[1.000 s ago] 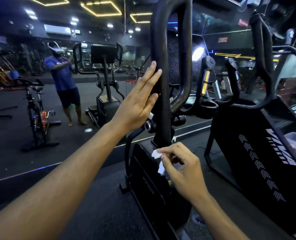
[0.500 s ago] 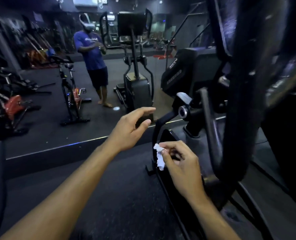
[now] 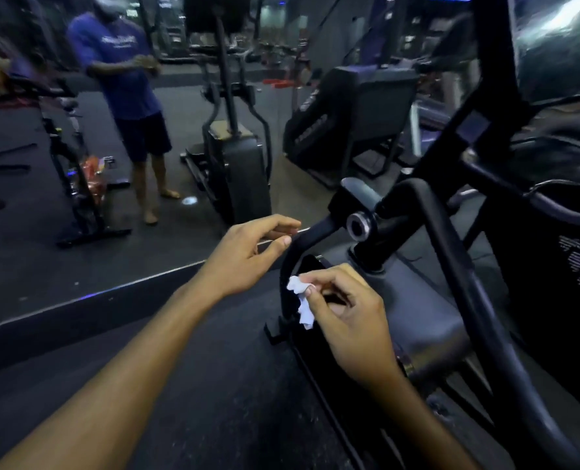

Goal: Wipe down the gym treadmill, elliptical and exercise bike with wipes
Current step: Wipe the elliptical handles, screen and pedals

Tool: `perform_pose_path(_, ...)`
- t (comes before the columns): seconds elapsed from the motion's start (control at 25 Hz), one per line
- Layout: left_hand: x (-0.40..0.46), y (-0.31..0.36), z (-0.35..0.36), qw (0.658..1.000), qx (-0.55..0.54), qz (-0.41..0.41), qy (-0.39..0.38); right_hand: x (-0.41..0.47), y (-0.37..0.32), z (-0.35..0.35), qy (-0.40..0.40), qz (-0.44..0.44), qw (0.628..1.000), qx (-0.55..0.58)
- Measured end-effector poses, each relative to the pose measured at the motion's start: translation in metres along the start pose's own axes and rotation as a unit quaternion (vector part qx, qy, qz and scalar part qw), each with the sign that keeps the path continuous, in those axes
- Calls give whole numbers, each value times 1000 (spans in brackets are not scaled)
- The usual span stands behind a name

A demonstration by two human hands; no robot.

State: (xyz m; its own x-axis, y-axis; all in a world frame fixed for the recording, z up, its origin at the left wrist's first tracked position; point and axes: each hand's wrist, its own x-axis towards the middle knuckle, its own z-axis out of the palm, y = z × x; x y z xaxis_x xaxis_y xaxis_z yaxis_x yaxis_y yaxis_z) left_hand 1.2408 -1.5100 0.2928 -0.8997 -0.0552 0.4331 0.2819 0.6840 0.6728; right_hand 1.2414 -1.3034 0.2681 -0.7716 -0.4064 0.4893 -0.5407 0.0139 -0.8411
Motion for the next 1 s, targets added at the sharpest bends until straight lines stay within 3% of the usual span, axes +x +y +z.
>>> perform_pose_path(0.16, 70, -6, 7, 992, -67, 98, -53, 31, -8, -1, 109, 32, 990, -80)
perform_pose_path(0.24, 106, 16, 11, 977, -84, 185, -60, 33, -16, -6, 143, 42, 983, -109)
perform_pose_path(0.48, 141, 149, 24, 898, -148, 410, -54, 3, -63, -31, 254, 28, 951, -172)
perform_pose_path(0.6, 128, 196, 27, 882, -173, 438, -10, -20, -106, -48, 252, -34, 946, -201)
perform_pose_path(0.84, 84, 261, 37, 877, -241, 408, 85, -96, -173, -81, 239, -180, 932, -206)
perform_pose_path(1.0, 60, 312, 18, 864, -202, 435, 154, -130, -207, -112, 269, -261, 901, -217)
